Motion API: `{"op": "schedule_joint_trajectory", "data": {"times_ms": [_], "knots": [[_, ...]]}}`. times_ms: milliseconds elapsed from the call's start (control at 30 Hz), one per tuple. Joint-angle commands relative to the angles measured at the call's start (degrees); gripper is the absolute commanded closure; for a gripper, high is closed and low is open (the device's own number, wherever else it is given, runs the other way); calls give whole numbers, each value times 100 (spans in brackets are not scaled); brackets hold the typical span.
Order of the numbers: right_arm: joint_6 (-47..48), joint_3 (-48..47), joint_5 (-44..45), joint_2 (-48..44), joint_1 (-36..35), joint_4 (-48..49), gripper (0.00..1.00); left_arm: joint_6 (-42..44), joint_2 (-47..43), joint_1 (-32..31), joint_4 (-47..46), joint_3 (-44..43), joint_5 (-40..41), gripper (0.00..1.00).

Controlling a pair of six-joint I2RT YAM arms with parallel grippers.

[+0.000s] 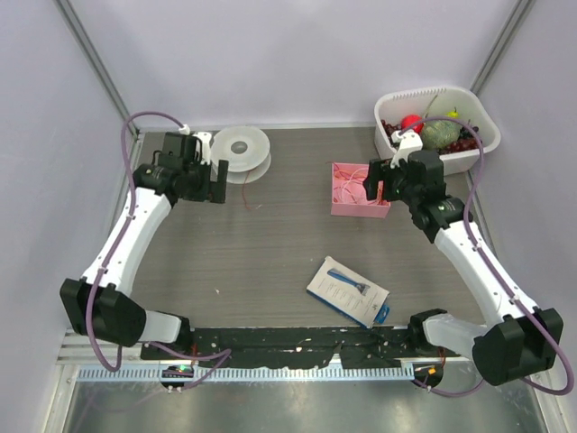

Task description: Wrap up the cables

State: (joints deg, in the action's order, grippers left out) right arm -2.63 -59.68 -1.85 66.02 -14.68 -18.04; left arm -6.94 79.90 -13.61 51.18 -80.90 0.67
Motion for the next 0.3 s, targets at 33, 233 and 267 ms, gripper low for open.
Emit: {"op": "schedule_joint_trajectory", "data": {"times_ms": [33,233,267], "knots": [[193,290,-35,-476,79,204,21,298,-703,-10,-609,505,557,0],[184,115,-96,-371,79,222,21,298,-739,-2,-583,497,637,0],[184,88,-105,-362,79,222,21,351,-756,-2,-600,479,645,0]]}}
